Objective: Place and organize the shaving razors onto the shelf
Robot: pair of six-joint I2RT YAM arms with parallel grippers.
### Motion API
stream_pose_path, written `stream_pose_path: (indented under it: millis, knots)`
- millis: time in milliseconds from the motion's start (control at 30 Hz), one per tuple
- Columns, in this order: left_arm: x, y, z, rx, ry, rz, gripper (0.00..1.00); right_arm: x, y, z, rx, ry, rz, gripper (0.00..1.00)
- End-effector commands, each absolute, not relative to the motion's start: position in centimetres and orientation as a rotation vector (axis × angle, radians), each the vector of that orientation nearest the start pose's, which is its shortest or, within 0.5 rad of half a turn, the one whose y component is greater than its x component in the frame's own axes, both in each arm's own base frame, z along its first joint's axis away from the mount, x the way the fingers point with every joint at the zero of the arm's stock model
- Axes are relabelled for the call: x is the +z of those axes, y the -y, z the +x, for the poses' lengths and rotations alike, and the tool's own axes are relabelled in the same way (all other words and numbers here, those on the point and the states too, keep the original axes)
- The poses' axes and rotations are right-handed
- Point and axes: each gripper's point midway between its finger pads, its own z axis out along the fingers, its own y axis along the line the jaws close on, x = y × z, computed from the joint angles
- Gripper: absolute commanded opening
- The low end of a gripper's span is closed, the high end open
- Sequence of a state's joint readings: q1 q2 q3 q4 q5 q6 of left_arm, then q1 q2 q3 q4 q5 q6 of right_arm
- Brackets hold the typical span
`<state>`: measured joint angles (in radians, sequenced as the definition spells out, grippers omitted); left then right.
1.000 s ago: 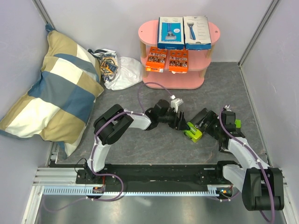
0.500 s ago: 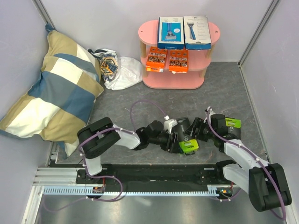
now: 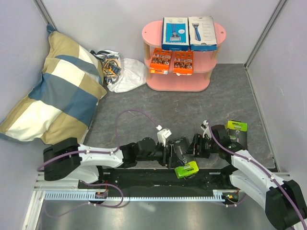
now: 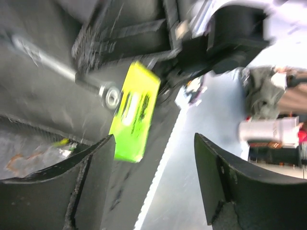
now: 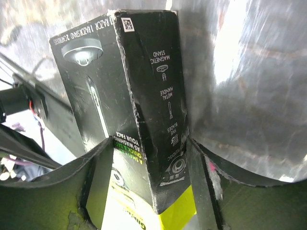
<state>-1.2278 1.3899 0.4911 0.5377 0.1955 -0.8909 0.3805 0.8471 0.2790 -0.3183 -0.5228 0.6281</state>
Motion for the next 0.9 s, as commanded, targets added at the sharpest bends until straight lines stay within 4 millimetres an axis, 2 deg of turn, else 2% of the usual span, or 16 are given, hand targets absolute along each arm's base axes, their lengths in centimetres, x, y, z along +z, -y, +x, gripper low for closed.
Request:
stream_pose_path:
  millis: [0, 33, 100, 133, 200, 300, 433, 467, 533, 567, 633, 667, 867]
  knots:
    - [10.6, 37.2, 8.1, -1.340, -2.275, 0.343, 0.77, 3.4, -17.0, 10.9, 1.084, -2.729, 0.075, 0.68]
    - [9.1, 36.2, 8.2, -1.275, -2.335, 0.294, 0.80, 3.3, -17.0, 10.8, 1.083, -2.733, 0.073, 0.68]
    - [8.0, 35.5, 7.9, -1.242, -2.379, 0.261, 0.82, 2.9, -17.1, 10.6, 1.084, -2.745, 0.066, 0.68]
    - [6.8, 34.7, 7.7, -1.206, -2.433, 0.216, 0.82, 2.9, -17.1, 10.5, 1.084, -2.748, 0.067, 0.68]
    - [5.4, 33.9, 7.4, -1.172, -2.481, 0.187, 0.82, 2.7, -17.1, 10.4, 1.086, -2.752, 0.061, 0.67]
    - [4.3, 33.5, 6.9, -1.162, -2.516, 0.150, 0.83, 2.7, -17.1, 10.4, 1.087, -2.753, 0.061, 0.67]
    - [3.5, 34.1, 6.5, -1.199, -2.522, 0.135, 0.84, 2.8, -17.3, 10.4, 1.098, -2.751, 0.050, 0.67]
    - [3.9, 34.7, 6.5, -1.244, -2.498, 0.130, 0.84, 2.7, -17.3, 10.2, 1.101, -2.758, 0.047, 0.67]
    - [3.0, 34.9, 6.3, -1.258, -2.512, 0.125, 0.84, 2.7, -17.4, 10.1, 1.113, -2.759, 0.042, 0.67]
    - [3.3, 35.4, 6.4, -1.287, -2.493, 0.116, 0.84, 2.8, -17.5, 10.0, 1.121, -2.757, 0.038, 0.67]
    - [2.8, 35.2, 6.4, -1.293, -2.495, 0.095, 0.85, 3.0, -17.7, 9.9, 1.139, -2.750, 0.025, 0.66]
    - [3.2, 35.4, 6.6, -1.325, -2.471, 0.076, 0.85, 3.1, -17.8, 9.8, 1.149, -2.748, 0.023, 0.66]
    - [2.5, 34.3, 6.5, -1.381, -2.481, -0.042, 0.86, 3.8, -18.6, 9.3, 1.248, -2.726, 0.008, 0.65]
